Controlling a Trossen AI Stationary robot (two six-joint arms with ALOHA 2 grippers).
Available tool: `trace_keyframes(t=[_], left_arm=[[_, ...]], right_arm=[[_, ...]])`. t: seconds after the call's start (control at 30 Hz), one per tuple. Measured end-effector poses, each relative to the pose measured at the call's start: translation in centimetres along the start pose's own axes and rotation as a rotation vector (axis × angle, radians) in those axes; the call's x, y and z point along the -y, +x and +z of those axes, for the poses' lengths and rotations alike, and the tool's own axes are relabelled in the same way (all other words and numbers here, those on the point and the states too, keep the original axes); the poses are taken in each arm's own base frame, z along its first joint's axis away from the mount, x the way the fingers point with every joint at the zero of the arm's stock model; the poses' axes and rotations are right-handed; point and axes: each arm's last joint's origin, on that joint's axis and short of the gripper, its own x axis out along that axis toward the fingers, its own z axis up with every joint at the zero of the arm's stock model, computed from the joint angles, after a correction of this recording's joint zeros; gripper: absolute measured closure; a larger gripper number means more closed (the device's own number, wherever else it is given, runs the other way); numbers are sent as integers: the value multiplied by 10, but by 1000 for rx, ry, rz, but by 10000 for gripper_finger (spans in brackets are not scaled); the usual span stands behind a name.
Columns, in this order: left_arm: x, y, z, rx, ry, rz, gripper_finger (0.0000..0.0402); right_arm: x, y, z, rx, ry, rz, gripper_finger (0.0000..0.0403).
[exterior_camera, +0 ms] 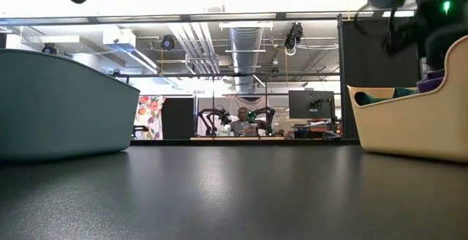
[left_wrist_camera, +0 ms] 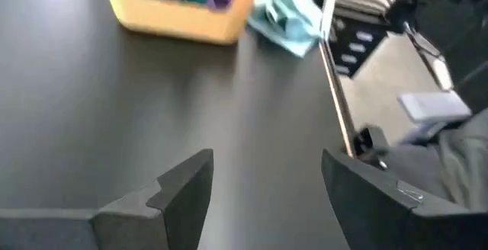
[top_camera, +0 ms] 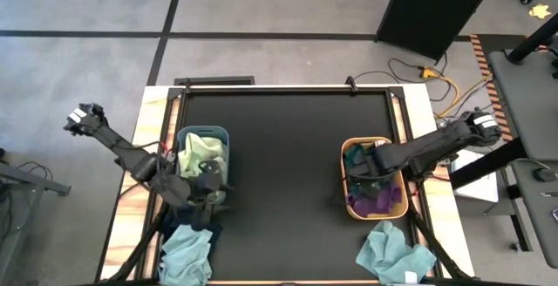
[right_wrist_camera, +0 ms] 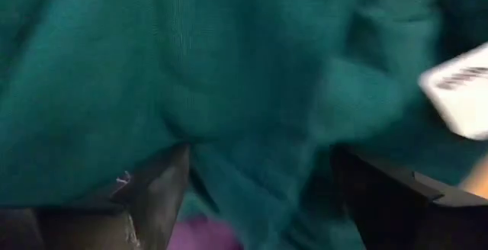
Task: Sort microfiber towel by color & place in baskets
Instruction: Put the green towel into the yellow bin, then put the blue towel into the yellow bin
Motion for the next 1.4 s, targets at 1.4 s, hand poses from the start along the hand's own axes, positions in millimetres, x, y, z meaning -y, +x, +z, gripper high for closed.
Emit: trace_keyframes(t=[1.4], left_arm=[[92,69,-154,-948,-451,537,171]], right_arm=[[28,-102,-15,592,-73,203,177]])
